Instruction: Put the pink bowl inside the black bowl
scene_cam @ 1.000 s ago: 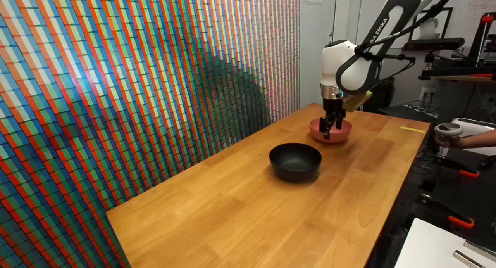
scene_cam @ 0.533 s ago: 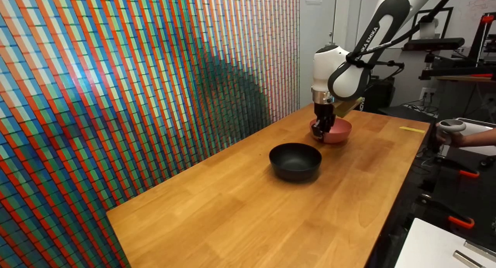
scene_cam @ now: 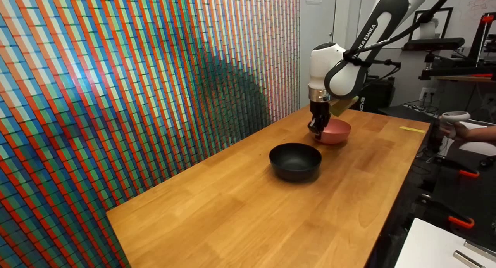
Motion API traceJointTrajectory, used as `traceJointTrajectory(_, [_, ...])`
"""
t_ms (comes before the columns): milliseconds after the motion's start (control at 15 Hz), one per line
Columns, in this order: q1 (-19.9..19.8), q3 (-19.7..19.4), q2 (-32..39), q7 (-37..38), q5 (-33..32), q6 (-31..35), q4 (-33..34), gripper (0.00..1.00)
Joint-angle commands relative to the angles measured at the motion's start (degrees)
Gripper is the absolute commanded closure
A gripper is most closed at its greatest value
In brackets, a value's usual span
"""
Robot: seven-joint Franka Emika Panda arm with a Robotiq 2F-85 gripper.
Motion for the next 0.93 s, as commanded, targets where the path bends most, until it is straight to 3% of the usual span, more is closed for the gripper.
traceJointTrajectory(0, [-0.96, 3.26, -2.76, -2.14, 4.16, -1.65, -0.49, 0.97])
traceJointTrajectory(533, [-1.27, 15.90, -12.93, -9.43, 18.70, -8.33, -1.69, 0.97])
traceJointTrajectory(867, [1.58, 18.52, -15.62, -9.09, 20.64, -13.29, -1.33, 0.97])
